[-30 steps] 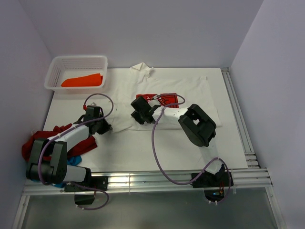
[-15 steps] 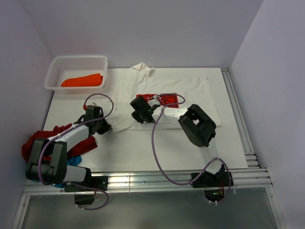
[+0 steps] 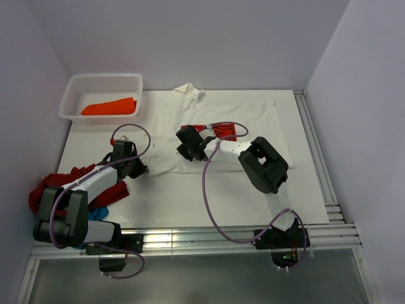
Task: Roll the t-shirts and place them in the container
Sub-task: Fold the tshirt
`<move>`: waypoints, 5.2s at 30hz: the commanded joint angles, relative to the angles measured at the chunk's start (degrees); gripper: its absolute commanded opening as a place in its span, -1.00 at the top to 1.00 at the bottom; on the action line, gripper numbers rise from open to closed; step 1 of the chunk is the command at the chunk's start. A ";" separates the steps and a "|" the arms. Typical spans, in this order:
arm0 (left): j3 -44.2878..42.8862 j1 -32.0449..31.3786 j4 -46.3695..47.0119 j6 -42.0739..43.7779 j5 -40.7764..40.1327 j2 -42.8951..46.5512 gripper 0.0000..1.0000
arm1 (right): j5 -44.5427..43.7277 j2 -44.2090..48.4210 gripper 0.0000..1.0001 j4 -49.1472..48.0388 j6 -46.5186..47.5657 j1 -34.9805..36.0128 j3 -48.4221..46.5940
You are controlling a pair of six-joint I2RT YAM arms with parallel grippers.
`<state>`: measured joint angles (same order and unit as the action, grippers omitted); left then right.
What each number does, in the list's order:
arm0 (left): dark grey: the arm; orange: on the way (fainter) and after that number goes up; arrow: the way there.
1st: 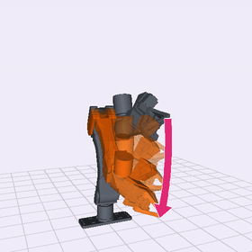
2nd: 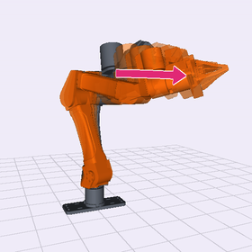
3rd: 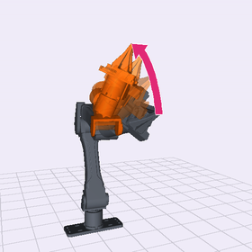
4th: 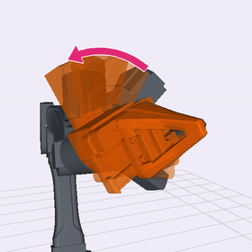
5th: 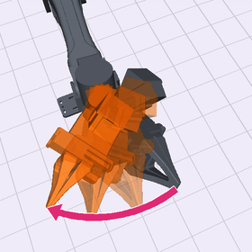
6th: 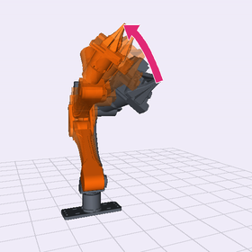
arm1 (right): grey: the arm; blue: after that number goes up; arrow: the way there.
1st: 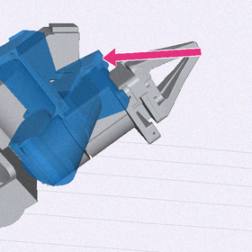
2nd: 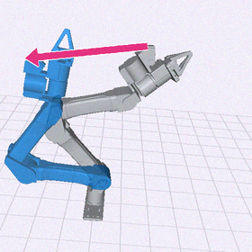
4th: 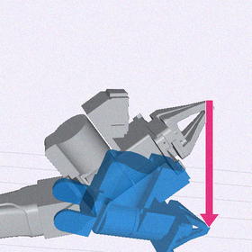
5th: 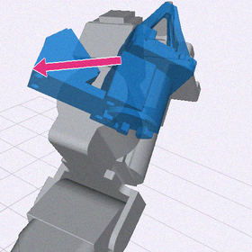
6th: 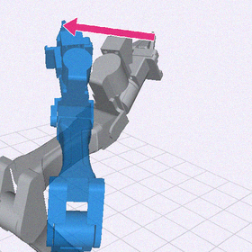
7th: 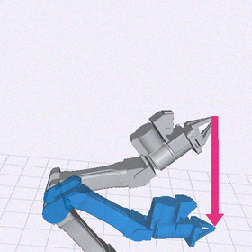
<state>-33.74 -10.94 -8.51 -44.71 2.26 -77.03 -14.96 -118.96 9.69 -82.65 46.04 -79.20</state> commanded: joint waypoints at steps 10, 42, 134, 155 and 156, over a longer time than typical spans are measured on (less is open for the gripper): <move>0.95 0.04 -0.89 1.38 -0.42 2.50 0.85 | 4.41 3.73 1.00 -11.61 2.32 -6.31 -0.69; 1.83 0.04 -1.24 1.73 0.20 3.47 0.89 | 6.43 1.80 1.00 -42.82 -7.69 -14.75 15.74; 3.94 -0.05 -1.68 3.14 0.90 5.75 0.95 | 12.41 -14.99 1.00 -11.55 6.98 -10.00 -17.21; 7.28 -0.13 -1.68 1.47 1.16 10.76 0.93 | 14.17 12.41 -0.19 -23.14 21.91 -13.34 7.98; 7.54 -0.13 -1.68 1.29 1.51 11.29 0.90 | 13.82 14.96 -0.22 -22.27 22.62 -13.69 12.10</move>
<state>-27.16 -10.96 -10.66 -42.89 2.90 -68.34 0.23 -116.22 -9.61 -65.80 33.76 -73.63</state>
